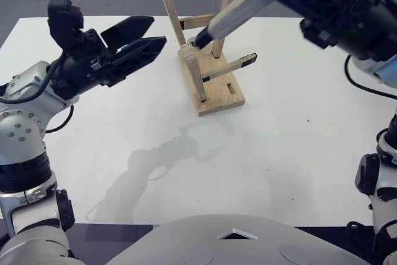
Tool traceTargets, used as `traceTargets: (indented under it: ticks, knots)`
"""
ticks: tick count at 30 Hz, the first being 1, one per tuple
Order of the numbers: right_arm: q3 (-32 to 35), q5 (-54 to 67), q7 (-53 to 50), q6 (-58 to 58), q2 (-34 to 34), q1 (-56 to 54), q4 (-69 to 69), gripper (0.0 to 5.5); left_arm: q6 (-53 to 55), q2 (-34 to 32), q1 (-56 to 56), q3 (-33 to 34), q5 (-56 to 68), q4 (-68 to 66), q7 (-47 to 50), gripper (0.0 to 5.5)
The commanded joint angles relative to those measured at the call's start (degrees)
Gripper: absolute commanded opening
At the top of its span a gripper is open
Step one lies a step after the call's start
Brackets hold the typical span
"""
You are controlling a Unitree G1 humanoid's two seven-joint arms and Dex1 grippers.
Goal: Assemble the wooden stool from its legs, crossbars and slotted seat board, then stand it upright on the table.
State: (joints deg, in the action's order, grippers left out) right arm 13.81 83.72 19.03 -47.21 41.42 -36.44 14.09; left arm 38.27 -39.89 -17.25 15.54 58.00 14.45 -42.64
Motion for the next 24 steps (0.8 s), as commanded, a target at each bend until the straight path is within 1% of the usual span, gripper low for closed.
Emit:
traceTargets:
  ticks: [1, 4, 7, 9, 13, 18, 24]
  knots:
    - [2.7, -8.4, -1.3, 2.9, -0.4, 3.2, -6.7, 2.05, -10.2, 3.5, 1.3, -8.6, -17.8, -6.3, 3.9, 4.9]
    - [0.8, -18.1, -0.5, 5.8, -1.1, 6.5, -11.4, 2.04, -20.7, 8.5, -0.4, -16.6, -33.3, -16.8, 9.6, 5.38]
    - [-5.7, -30.4, 2.8, 9.3, -0.8, 10.4, -14.1, 2.04, -25.5, 12.6, -3.6, -21.4, -43.7, -27.5, 15.5, 5.4]
    - [-8.8, -35.5, 4.7, 11.2, -2.8, 12.1, -16.0, 2.04, -28.5, 15.0, -6.5, -23.5, -49.3, -34.6, 19.1, 5.4]
    - [-12.8, -42.9, 8.0, 14.7, -7.3, 13.7, -19.6, 2.04, -33.6, 20.3, -12.9, -24.3, -53.9, -46.1, 22.5, 5.4]
    - [-15.3, -47.7, 11.1, 15.3, -10.6, 14.9, -18.8, 2.04, -38.5, 23.0, -17.6, -24.7, -57.4, -57.8, 22.3, 5.4]
    - [-17.0, -45.5, 14.3, 9.8, -12.4, 20.4, -6.9, 2.04, -42.8, 22.4, -19.7, -24.2, -60.3, -67.6, 21.2, 5.4]
